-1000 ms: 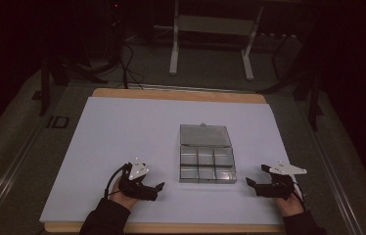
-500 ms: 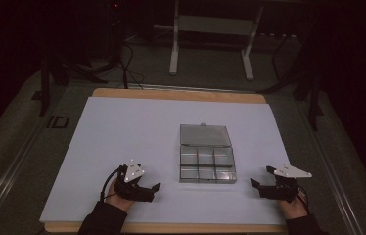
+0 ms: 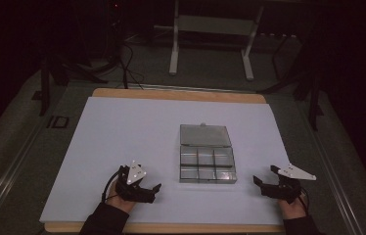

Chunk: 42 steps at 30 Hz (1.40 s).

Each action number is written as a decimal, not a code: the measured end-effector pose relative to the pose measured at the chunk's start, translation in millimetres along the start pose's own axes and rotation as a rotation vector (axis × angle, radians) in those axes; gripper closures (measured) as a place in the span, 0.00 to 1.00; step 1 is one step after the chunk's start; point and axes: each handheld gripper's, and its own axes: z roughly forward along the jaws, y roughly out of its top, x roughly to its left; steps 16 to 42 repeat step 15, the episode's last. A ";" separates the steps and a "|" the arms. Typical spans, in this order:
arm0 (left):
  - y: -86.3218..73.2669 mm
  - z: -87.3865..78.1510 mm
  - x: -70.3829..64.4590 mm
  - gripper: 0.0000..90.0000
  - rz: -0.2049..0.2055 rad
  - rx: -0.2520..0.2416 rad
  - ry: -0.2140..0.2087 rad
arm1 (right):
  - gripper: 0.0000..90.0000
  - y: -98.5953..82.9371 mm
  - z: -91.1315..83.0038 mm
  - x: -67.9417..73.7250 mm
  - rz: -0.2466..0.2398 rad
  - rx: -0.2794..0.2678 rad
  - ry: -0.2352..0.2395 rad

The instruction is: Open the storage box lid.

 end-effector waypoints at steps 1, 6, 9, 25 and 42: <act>-0.1 -0.1 0.5 0.03 -0.002 -0.001 0.000 | 0.16 0.0 0.3 0.1 -0.003 0.003 -0.001; -0.2 -0.3 2.2 0.03 -0.015 -0.001 -0.008 | 0.16 0.5 2.3 3.7 -0.035 0.024 -0.016; -0.2 0.1 1.3 0.03 -0.008 0.000 -0.005 | 0.16 0.6 2.9 4.6 -0.042 0.031 -0.021; 0.1 0.7 -0.4 0.03 0.007 0.007 -0.001 | 0.16 0.8 3.8 4.5 -0.042 0.037 -0.017; 0.1 0.7 -0.4 0.03 0.007 0.007 -0.001 | 0.16 0.8 3.8 4.5 -0.042 0.037 -0.017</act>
